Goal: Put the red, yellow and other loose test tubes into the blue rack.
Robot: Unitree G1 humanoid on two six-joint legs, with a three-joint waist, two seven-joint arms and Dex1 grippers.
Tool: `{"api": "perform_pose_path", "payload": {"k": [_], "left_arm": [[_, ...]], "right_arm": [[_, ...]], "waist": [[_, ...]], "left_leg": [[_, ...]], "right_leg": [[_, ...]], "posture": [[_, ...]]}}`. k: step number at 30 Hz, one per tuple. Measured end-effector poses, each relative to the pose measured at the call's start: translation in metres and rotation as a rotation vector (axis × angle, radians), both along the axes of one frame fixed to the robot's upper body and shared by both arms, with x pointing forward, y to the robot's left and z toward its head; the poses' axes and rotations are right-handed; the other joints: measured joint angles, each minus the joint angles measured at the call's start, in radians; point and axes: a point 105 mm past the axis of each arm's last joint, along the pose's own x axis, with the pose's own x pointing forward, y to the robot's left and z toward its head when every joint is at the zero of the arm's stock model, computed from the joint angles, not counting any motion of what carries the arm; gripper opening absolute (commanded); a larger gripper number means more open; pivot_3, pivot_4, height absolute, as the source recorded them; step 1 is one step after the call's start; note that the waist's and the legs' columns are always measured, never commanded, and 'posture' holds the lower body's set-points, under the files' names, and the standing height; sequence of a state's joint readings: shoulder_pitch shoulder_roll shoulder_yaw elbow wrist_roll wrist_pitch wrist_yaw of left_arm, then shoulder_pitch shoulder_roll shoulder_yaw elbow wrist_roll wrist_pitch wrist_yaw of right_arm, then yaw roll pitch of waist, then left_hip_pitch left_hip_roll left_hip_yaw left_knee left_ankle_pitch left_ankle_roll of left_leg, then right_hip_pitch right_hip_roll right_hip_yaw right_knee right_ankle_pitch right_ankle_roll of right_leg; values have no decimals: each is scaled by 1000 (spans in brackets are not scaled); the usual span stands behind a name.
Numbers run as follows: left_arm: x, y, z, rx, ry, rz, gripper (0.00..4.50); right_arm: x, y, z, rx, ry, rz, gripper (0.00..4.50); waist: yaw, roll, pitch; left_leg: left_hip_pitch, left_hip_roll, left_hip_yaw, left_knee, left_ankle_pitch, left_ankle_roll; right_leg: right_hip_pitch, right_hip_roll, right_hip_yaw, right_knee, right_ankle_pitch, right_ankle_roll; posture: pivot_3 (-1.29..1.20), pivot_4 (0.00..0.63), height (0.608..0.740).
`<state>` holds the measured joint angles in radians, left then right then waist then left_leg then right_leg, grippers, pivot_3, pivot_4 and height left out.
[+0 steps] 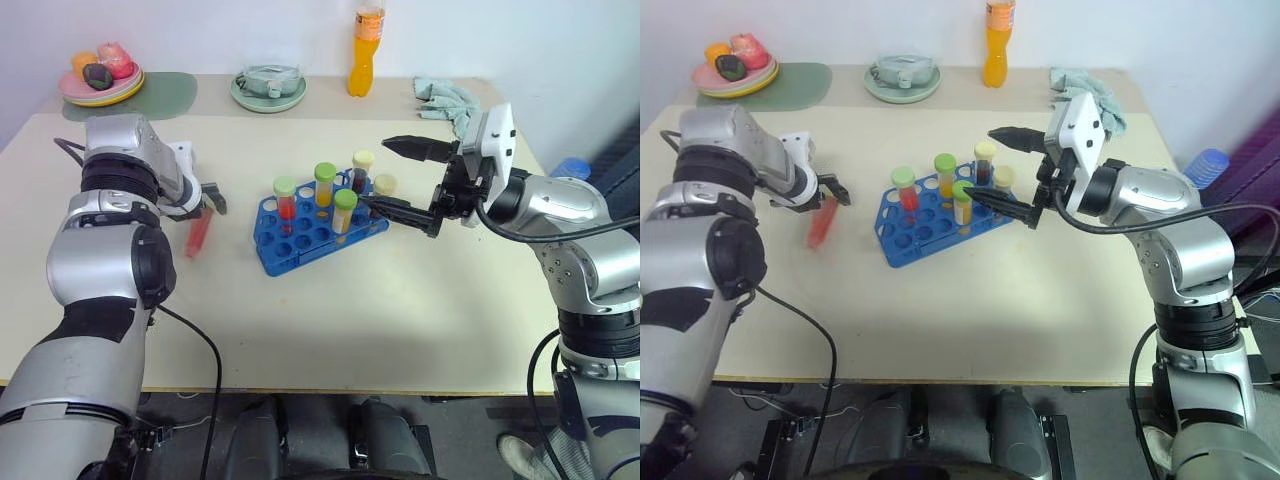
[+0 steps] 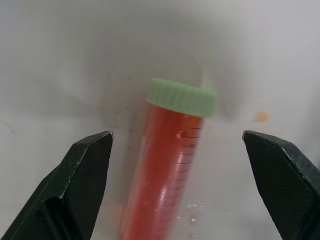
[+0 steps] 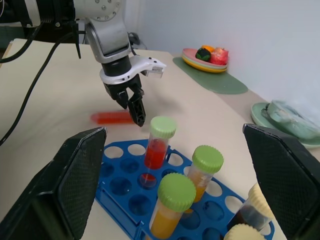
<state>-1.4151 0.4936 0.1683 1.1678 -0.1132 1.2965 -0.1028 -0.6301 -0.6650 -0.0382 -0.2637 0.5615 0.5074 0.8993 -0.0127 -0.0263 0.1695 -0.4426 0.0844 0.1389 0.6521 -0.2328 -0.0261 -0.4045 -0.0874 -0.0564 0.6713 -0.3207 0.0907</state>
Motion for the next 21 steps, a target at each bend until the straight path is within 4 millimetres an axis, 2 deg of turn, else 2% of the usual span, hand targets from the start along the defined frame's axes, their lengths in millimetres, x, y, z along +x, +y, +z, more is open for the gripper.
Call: {"api": "perform_pose_path", "payload": {"k": [5,6,12,21], "left_arm": [[-2,1,-5,1,18,-13,960],[-1,0,-5,-1,17,-15,781],[-3,1,-5,-3,24,-12,774],[-17,8,2,-91,53,-7,774]], "right_arm": [[-2,1,-1,-1,1,-4,4500],[-2,1,-1,-2,2,-3,4500],[-4,1,-4,-7,-2,11,4500],[-12,3,-6,-35,-24,77,4500]], "waist": [[1,0,0],[1,0,0],[-1,0,0],[-3,0,0]], "left_leg": [[0,0,0,0,0,0],[0,0,0,1,0,0],[0,0,0,1,0,0],[0,0,-1,2,0,0]], "right_leg": [[0,0,0,0,0,0],[0,0,0,0,0,0],[0,0,0,2,0,0],[-1,0,0,4,0,0]], "posture": [[0,150,740],[0,150,740],[0,150,740],[0,150,740]]}}
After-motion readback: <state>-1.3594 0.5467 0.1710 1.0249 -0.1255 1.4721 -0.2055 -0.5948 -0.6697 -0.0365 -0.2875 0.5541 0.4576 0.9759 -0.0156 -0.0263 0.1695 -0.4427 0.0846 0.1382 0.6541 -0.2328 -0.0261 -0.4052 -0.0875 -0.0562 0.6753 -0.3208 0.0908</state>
